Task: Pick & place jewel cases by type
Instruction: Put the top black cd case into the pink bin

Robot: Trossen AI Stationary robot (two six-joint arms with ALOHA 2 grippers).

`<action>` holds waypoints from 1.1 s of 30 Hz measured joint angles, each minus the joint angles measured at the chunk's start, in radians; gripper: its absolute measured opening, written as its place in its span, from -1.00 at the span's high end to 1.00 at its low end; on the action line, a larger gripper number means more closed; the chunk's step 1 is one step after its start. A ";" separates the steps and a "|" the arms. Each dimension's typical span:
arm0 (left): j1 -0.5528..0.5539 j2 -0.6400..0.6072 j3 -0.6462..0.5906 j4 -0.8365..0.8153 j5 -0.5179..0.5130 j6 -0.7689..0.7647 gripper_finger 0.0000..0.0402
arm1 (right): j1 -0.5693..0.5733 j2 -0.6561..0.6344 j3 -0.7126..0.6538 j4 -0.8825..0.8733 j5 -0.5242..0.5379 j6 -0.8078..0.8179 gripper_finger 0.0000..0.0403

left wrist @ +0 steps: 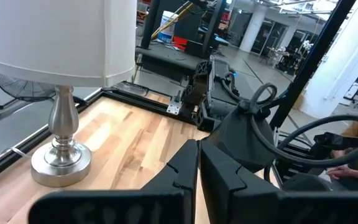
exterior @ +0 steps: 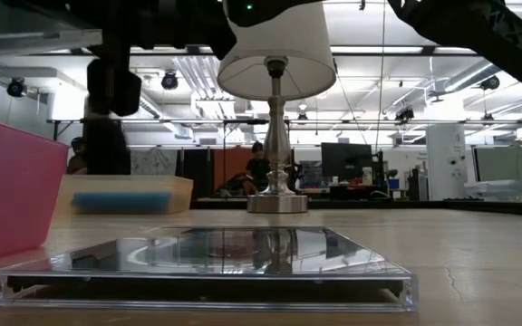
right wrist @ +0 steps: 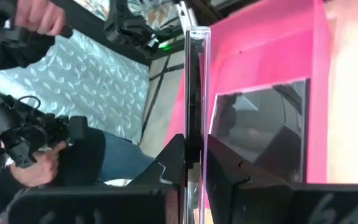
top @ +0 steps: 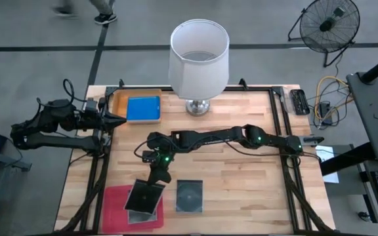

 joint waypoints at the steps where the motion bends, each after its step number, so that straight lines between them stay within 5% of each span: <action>1: 0.000 0.000 0.000 0.000 0.000 0.000 1.00 | 0.001 0.000 0.000 0.000 0.000 -0.003 0.86; 25: 0.000 0.000 0.000 0.000 0.000 -0.021 1.00 | 0.018 -0.002 -0.008 -0.003 -0.002 0.010 0.86; 33: 0.000 0.014 0.029 -0.055 0.026 -0.105 1.00 | 0.000 -0.090 -0.009 -0.065 -0.023 0.043 0.86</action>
